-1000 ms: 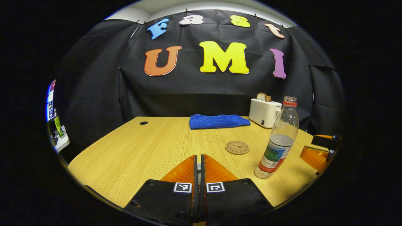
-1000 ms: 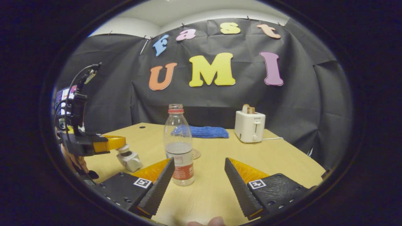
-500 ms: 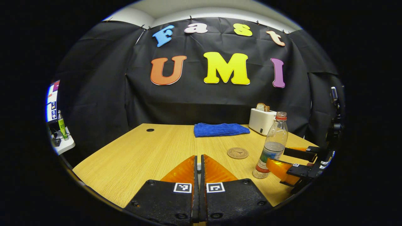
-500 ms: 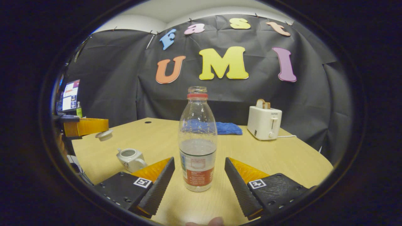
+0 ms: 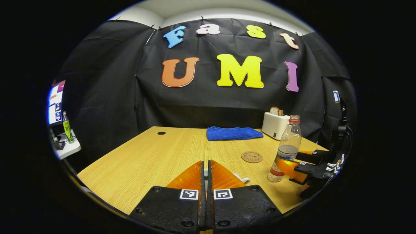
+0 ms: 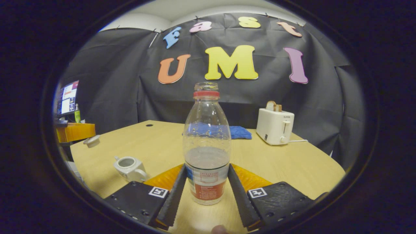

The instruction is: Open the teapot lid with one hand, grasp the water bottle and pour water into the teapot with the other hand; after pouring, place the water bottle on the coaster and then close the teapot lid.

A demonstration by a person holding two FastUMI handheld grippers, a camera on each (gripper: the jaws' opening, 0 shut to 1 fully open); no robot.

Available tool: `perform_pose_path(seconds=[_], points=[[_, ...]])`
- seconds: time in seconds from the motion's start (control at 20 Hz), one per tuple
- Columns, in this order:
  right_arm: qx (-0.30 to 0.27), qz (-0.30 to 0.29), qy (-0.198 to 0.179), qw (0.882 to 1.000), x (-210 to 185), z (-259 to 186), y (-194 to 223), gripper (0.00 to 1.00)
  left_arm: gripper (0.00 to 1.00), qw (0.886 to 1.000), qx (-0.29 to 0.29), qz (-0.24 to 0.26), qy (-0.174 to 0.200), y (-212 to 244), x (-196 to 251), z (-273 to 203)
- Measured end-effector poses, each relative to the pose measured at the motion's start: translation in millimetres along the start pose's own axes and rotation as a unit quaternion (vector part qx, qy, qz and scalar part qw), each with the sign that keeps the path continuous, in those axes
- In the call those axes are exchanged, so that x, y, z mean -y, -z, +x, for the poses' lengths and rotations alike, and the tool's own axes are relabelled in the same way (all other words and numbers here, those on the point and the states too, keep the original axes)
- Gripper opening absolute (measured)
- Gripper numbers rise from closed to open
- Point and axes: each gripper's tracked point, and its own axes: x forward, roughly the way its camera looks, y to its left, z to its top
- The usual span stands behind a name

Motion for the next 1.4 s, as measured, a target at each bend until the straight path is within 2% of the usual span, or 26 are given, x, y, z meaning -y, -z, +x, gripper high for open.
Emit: perform_pose_path(seconds=[0.25,0.35,0.5,0.6,0.75,0.95,1.2,1.4], points=[[0.016,-0.097,0.013,0.995,0.2,-6.1,-19.4,0.72,0.03,1.0,0.005,-0.004,0.0,1.6,-3.9,0.8],[0.023,-0.175,0.024,0.984,1.2,-6.7,-27.2,0.72,0.03,1.0,0.003,-0.005,0.0,4.3,-7.1,0.9],[0.024,-0.273,0.025,0.962,-2.3,-2.4,-30.1,0.72,0.03,1.0,0.007,-0.009,0.0,4.3,-14.2,0.4],[0.021,-0.333,0.034,0.942,-2.0,1.3,-30.0,0.72,0.03,1.0,0.006,-0.008,0.002,5.6,-16.6,-0.5],[0.018,-0.421,0.041,0.906,-2.6,8.2,-26.3,0.72,0.03,1.0,0.006,-0.003,-0.003,6.2,-24.5,-0.3],[0.011,-0.5,0.04,0.865,-9.1,17.1,-16.6,0.71,0.03,1.0,0.007,-0.001,-0.001,8.6,-29.6,-0.8],[0.048,-0.597,0.051,0.799,-21.7,17.9,-24.0,0.72,0.03,1.0,0.006,0.004,0.004,9.9,-30.2,-0.3],[0.058,-0.637,0.052,0.767,-27.8,19.8,-24.0,0.72,0.03,1.0,0.004,0.003,0.002,12.7,-33.1,-1.6]])
